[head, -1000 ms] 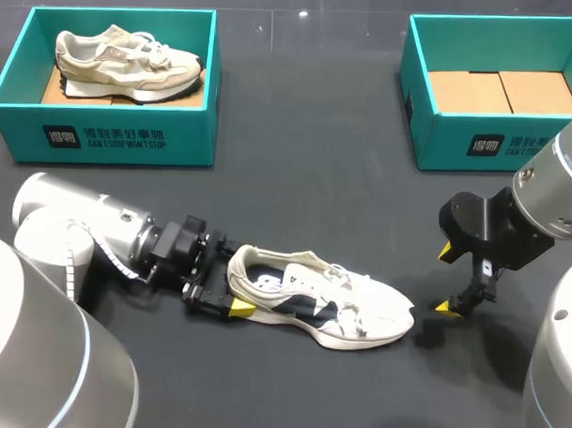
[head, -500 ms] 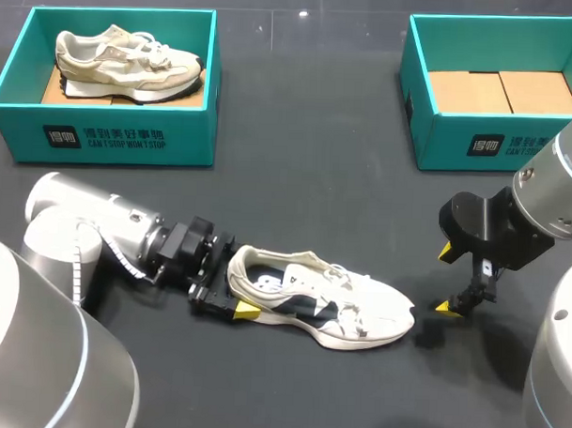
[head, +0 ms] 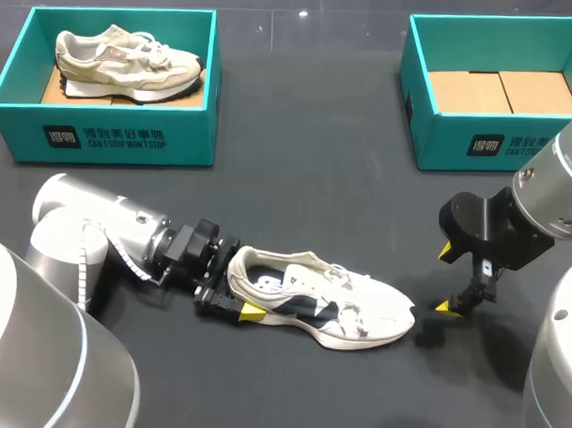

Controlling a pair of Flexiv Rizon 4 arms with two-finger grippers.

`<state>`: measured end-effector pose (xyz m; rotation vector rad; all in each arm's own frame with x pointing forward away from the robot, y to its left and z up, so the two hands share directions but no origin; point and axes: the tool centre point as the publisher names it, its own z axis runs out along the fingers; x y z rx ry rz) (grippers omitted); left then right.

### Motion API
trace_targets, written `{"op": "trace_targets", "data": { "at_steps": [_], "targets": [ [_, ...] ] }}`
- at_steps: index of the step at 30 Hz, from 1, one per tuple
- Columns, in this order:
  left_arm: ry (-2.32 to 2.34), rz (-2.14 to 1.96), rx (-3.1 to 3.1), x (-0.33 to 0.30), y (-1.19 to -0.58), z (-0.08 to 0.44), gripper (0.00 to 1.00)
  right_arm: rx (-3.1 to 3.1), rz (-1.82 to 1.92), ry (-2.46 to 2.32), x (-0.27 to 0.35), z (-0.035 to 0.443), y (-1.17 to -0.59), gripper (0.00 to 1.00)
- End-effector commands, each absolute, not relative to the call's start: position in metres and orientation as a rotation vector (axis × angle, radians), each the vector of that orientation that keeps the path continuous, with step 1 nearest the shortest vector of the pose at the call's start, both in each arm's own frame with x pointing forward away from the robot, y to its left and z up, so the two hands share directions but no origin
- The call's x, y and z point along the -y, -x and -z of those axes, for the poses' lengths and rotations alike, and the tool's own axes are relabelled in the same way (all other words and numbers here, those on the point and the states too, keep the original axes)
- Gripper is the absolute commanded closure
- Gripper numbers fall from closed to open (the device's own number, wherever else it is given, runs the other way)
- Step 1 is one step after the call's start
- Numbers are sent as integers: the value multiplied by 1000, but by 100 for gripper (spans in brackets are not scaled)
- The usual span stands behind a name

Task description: Take the shoe out of the shoebox, open the shoe tongue, remove and reinsert the insole, then place the shoe into the shoebox

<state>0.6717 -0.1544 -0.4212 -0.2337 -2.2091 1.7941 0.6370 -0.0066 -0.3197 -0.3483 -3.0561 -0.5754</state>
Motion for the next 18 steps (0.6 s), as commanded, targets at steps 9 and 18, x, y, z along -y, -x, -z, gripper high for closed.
{"op": "trace_targets", "data": {
  "at_steps": [9,18],
  "targets": [
    [190,-1838,2239,154,-663,420,100,3058,577,348,7,320,-636,0],
    [53,-1880,2290,150,-658,419,100,3058,577,348,7,320,-636,0]
  ]
}}
